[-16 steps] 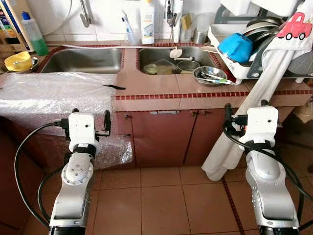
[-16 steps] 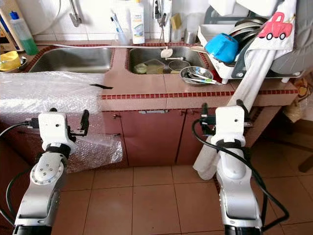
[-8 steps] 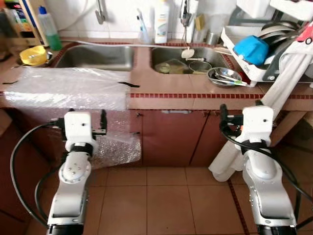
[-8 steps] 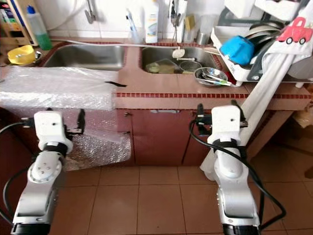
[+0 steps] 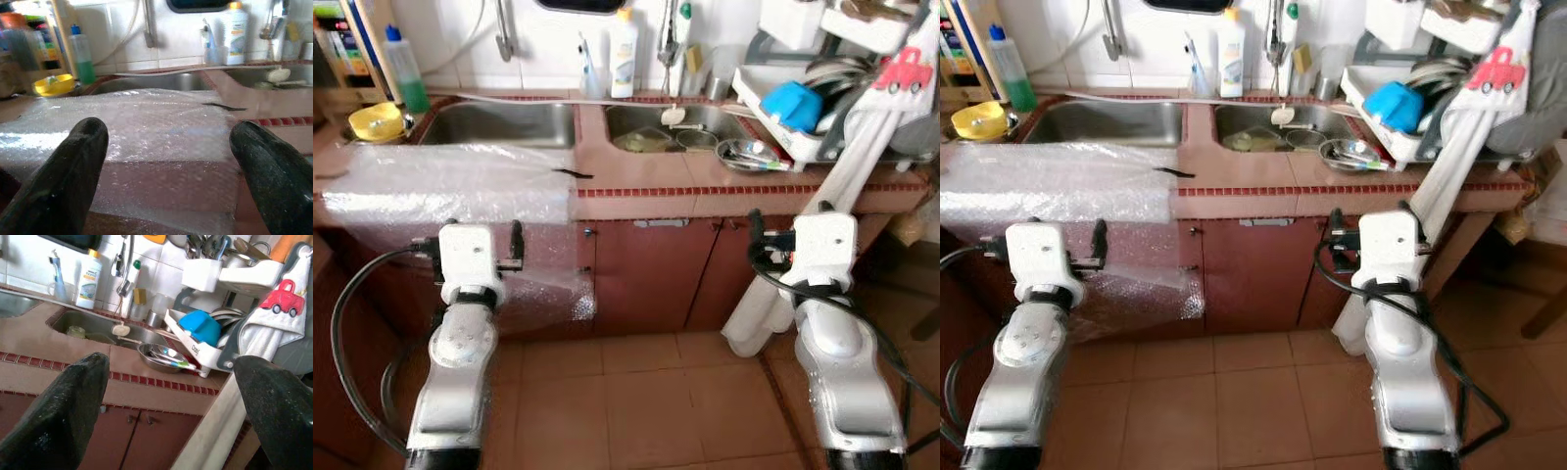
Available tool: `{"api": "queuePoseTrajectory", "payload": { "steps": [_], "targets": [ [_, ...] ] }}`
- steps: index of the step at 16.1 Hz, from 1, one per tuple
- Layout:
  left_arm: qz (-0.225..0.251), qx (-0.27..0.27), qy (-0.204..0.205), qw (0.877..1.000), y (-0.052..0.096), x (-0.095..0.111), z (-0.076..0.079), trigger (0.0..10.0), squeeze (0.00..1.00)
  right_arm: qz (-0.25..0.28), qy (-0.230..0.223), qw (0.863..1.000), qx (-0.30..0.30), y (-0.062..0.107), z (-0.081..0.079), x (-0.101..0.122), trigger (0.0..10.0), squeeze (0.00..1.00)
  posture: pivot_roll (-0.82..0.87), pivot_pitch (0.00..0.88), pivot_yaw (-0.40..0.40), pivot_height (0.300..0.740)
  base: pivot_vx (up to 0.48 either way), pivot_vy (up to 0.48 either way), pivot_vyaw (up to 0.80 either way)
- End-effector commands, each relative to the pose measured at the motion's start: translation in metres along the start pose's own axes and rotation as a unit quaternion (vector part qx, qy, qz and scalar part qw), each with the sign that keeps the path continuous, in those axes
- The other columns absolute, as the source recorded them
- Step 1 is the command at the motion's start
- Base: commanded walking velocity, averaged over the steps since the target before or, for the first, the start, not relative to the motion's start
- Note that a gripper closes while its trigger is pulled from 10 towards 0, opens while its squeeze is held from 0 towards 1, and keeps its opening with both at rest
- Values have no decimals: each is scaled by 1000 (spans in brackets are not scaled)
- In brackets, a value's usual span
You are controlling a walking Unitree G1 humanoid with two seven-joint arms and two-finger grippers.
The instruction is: Kitchen organization
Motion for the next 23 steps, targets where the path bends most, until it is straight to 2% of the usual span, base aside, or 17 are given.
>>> {"api": "queuePoseTrajectory", "payload": {
  "steps": [1, 11, 15, 19, 23],
  "targets": [
    [-1, 6, -7, 1000, -1, 0, -5, 10000, 0, 2, -3, 1000, -3, 0, -1, 2, 10000, 0, -22, 0, -5, 740, 0, 382, 0],
    [-1, 12, -11, 1000, -3, 1, -5, 10000, 0, 4, -2, 1000, -5, -1, -1, 2, 10000, 0, -18, 0, -9, 740, 0, 388, 0],
    [20, 17, -26, 999, -4, 12, -6, 10000, 0, 4, -3, 1000, -2, -2, -3, 2, 10000, 0, -17, 0, -11, 740, 0, 0, 0],
    [26, 12, 5, 1000, -6, 17, -6, 10000, 0, 4, -3, 1000, 0, -3, -3, 2, 10000, 0, -15, 0, -12, 740, 0, 0, 0],
    [30, -1, 15, 999, -5, 19, -2, 10000, 0, 6, -3, 1000, 3, -5, -5, 3, 10000, 0, -12, 0, -16, 740, 63, 0, 0]
  ]
}}
Point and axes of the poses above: a point about 5 cm out from each wrist's last joint towards the gripper, its own y axis pointing back from the gripper into the wrist, its own x axis along the axis of the wrist's last joint, z = x × y, the point moved 6 cm from there along -y, pointing out of the wrist towards the gripper, and after that the axes turned 10 degrees about -y, right-handed, at the moved point
